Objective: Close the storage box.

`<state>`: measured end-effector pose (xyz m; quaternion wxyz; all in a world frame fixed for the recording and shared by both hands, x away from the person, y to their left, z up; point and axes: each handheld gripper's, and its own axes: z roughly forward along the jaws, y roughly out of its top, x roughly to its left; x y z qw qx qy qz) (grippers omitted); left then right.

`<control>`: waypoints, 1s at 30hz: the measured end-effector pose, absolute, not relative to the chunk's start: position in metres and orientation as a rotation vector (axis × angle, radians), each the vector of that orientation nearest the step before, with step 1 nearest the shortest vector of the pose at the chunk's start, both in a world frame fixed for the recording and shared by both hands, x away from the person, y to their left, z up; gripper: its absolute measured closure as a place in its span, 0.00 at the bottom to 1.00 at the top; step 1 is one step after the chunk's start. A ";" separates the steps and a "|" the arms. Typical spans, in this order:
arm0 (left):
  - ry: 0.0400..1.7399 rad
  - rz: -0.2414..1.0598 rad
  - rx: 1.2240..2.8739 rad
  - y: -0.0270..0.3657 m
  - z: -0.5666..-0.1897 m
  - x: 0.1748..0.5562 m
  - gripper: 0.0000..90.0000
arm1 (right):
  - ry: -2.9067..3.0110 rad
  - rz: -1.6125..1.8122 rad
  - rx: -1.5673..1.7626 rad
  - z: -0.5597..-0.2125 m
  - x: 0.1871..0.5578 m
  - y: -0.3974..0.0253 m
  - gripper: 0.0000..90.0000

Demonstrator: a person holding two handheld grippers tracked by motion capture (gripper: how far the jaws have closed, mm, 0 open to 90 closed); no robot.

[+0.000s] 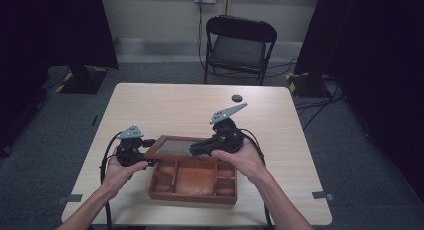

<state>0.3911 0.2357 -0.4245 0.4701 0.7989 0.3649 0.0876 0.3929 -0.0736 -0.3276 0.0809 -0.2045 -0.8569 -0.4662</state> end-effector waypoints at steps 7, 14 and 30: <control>0.885 0.217 1.958 0.235 -0.425 0.391 0.22 | -2.570 -1.353 -0.611 -0.329 0.394 -0.071 0.91; 0.894 0.234 1.984 0.236 -0.426 0.393 0.23 | -2.576 -1.292 -0.609 -0.335 0.396 -0.067 0.92; 0.979 0.209 1.985 0.257 -0.435 0.404 0.25 | -2.612 -1.288 -0.553 -0.339 0.393 -0.069 0.93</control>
